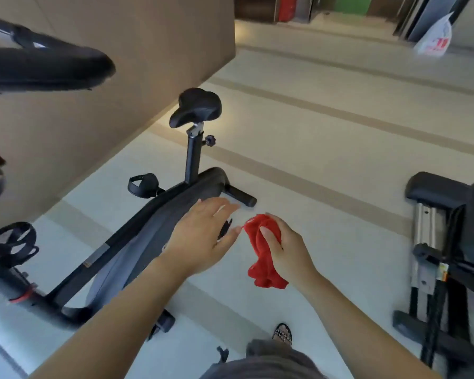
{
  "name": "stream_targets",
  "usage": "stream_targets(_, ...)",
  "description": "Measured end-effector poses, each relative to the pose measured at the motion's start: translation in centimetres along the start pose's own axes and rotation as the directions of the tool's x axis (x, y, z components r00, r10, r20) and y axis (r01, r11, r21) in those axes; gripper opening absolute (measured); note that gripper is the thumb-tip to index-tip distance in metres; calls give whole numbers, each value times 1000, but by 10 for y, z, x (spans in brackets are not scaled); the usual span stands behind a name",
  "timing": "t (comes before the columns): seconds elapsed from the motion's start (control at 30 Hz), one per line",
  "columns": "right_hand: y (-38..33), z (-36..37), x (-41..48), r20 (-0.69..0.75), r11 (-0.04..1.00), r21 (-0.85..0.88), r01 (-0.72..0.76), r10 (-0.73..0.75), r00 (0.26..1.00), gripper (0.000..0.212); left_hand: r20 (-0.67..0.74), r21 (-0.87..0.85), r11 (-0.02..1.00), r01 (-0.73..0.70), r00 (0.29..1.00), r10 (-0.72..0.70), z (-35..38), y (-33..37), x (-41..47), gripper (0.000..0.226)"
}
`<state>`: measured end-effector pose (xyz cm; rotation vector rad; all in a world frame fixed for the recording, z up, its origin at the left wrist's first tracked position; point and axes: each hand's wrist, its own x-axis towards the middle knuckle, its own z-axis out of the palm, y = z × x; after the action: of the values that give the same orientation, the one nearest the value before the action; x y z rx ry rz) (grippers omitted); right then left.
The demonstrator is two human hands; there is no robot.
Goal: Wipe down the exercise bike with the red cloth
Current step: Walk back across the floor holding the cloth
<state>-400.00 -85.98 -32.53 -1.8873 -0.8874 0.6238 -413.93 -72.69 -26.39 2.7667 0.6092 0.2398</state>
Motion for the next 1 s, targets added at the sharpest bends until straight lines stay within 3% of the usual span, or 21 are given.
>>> stream_targets(0.17, 73, -51, 14, 22, 967, -146, -207, 213, 977, 44, 255, -51, 991, 120, 961, -103, 101, 32, 55, 57)
stream_targets(0.33, 121, -90, 32, 44, 902, -323, -287, 317, 947, 55, 429, -46, 991, 124, 898, -93, 154, 64, 106, 56)
stream_targets(0.63, 152, -144, 128, 11, 897, -335, -290, 311, 950, 56, 404, -147, 981, 128, 913, -59, 170, 64, 221, 55)
stream_targets(0.83, 162, -180, 250, -32, 893, -325, -312, 319, 947, 54, 389, -211, 968, 132, 920, -41, 184, 35, 345, 55)
stream_targets(1.0, 161, -225, 359, -87, 880, -256, -399, 391, 916, 44, 456, -212, 977, 39, 888, 63, 179, 10, 469, 56)
